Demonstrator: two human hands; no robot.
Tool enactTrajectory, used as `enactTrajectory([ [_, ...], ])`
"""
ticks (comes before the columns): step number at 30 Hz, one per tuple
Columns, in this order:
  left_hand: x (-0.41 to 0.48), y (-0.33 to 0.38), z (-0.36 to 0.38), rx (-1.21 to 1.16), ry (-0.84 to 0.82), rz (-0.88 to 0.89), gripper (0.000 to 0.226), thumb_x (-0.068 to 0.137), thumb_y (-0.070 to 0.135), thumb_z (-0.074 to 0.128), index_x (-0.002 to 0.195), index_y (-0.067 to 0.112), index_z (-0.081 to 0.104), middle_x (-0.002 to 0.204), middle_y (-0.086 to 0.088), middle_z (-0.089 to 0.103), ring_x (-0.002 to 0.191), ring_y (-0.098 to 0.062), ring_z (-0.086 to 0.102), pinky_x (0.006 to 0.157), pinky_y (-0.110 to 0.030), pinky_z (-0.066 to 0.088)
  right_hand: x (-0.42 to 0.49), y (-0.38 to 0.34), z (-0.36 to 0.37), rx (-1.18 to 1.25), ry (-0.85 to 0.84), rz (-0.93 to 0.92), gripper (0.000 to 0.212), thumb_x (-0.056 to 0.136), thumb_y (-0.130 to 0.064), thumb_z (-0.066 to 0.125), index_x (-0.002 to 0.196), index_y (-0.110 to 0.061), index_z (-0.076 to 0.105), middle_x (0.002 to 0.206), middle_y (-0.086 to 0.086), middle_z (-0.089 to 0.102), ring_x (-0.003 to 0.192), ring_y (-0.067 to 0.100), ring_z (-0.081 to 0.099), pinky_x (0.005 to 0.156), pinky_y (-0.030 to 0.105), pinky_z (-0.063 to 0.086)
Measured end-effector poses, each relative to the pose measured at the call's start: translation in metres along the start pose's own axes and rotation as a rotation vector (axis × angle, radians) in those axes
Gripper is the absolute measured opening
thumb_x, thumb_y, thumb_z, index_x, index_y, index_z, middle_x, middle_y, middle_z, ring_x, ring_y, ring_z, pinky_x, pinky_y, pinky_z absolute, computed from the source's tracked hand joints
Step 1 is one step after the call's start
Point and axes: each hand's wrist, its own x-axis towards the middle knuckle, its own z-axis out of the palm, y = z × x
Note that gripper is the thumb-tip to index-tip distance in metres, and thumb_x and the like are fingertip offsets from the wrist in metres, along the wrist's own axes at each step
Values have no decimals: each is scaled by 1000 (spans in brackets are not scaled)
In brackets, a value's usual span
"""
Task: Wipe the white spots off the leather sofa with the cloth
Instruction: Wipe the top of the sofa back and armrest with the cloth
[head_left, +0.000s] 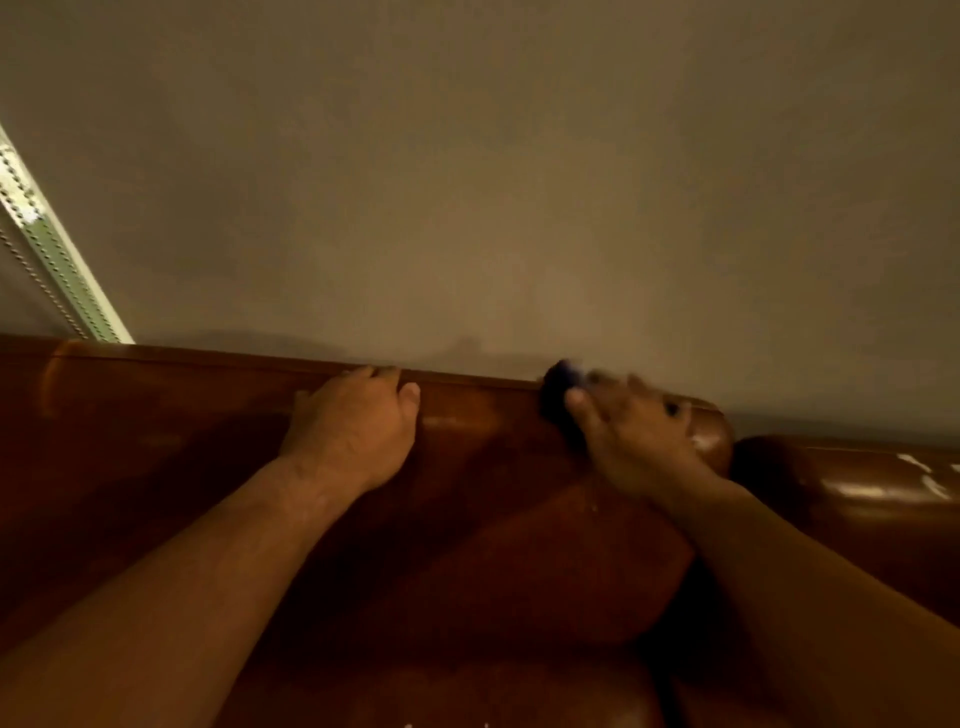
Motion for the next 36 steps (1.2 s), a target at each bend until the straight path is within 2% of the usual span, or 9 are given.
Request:
enactTrajectory([
  [1, 0, 1, 2, 10, 13, -2, 46, 98, 40, 26, 127, 16, 53, 131, -7, 55, 122, -28, 50, 102, -54, 39, 0, 6, 11, -40, -116, 9, 50, 93, -62, 19, 139, -47, 29, 154, -9, 26, 145, 24, 11, 110, 63, 6],
  [3, 0, 3, 4, 29, 33, -12, 46, 98, 39, 27, 124, 15, 55, 128, -8, 56, 120, -29, 51, 101, -52, 40, -3, 15, 27, -37, -108, -30, 53, 90, -65, 18, 141, -50, 23, 158, -10, 16, 146, 21, -1, 111, 63, -3],
  [12, -1, 13, 6, 62, 42, -39, 45, 97, 40, 32, 124, 15, 57, 131, -11, 54, 123, -31, 49, 101, -49, 41, -17, 17, 33, 11, 25, -181, 50, 95, -55, 25, 140, -37, 38, 155, -7, 25, 146, 19, 6, 117, 47, -3],
  [15, -2, 22, 8, 57, 44, -6, 45, 95, 45, 33, 123, 19, 58, 130, -8, 55, 122, -31, 48, 101, -51, 41, -27, 15, 51, -12, 78, -221, 56, 93, -53, 22, 138, -29, 44, 153, -1, 33, 145, 25, 16, 117, 49, 8],
  [19, -9, 46, 21, 95, 20, 155, 42, 96, 42, 35, 133, 28, 51, 145, 4, 42, 135, -22, 35, 108, -54, 32, -43, 23, 72, -148, 178, -338, 37, 88, -33, 48, 117, -18, 65, 132, 9, 58, 128, 37, 46, 99, 60, 39],
  [24, -13, 49, 26, 104, -1, 143, 43, 96, 40, 37, 138, 31, 44, 150, 7, 36, 138, -20, 32, 110, -52, 26, -64, 39, 63, 12, 317, -505, 32, 76, -14, 64, 107, -9, 69, 116, 14, 67, 110, 34, 62, 84, 49, 54],
  [27, -12, 50, 25, 97, -28, 141, 43, 97, 36, 37, 139, 29, 44, 150, 6, 36, 138, -21, 32, 111, -52, 26, -39, 28, 42, 71, 438, -437, 34, 87, -24, 53, 117, -13, 64, 130, 11, 60, 121, 37, 53, 101, 52, 41],
  [31, -5, 48, 24, 81, -10, 170, 44, 94, 30, 39, 136, 28, 49, 145, 4, 43, 132, -21, 41, 108, -46, 36, -32, 0, 70, -209, 280, -426, 44, 87, -43, 40, 123, -27, 61, 139, 0, 53, 132, 40, 40, 97, 72, 26],
  [36, -4, 45, 30, 95, 7, 175, 46, 92, 28, 39, 138, 29, 47, 147, 6, 41, 134, -19, 39, 108, -44, 36, -51, 22, 108, -309, 273, -565, 47, 85, -28, 42, 130, -25, 54, 149, 1, 40, 140, 36, 23, 110, 64, 17],
])
